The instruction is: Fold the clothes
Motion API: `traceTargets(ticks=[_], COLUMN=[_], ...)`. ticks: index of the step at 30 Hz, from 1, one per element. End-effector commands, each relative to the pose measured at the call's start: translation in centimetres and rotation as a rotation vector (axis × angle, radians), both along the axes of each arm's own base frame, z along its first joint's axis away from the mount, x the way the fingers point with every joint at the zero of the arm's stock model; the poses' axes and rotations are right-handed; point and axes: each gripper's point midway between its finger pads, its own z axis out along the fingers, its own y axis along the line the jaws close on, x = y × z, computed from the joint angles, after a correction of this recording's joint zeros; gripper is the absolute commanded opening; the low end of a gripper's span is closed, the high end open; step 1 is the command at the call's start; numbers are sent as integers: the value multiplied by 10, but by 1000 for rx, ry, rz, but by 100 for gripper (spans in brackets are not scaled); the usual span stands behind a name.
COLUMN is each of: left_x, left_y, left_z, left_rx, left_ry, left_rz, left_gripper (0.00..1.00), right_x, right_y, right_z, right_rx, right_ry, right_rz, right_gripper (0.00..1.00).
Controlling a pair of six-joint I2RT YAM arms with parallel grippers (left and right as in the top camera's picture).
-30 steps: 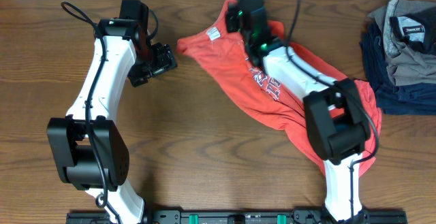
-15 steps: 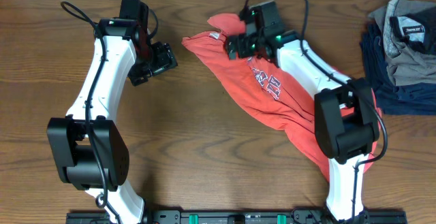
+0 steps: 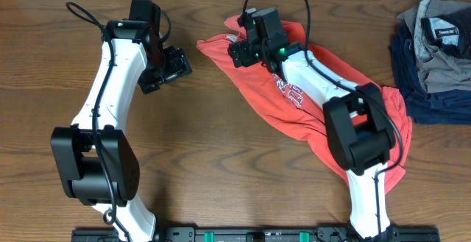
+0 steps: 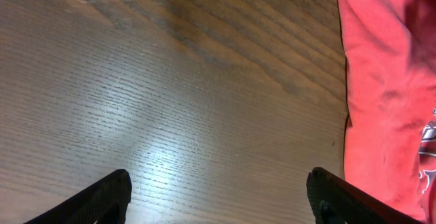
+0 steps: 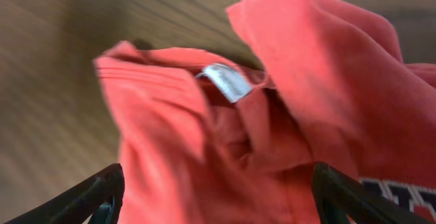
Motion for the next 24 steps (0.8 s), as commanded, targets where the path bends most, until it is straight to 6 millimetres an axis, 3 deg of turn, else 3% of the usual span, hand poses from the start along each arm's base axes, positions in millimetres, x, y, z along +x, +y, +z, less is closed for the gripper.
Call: traceTargets(ticks=[1, 9, 15, 24], left_x=[-2, -2, -2, -2], left_y=[2, 2, 2, 2], left_z=[-1, -1, -1, -1], left_rx=[8, 8, 8, 8], left_ry=[5, 5, 5, 5], left_rz=[-13, -13, -13, -13], left_gripper=[84, 84, 84, 84], right_x=[3, 14, 17, 16], right_y=[-4, 0, -2, -3], right_z=[-27, -27, -25, -32], right_rx=[-46, -34, -36, -43], right_ry=[5, -51, -68, -56], right_rz=[-15, -10, -21, -21], right_gripper=[86, 84, 56, 58])
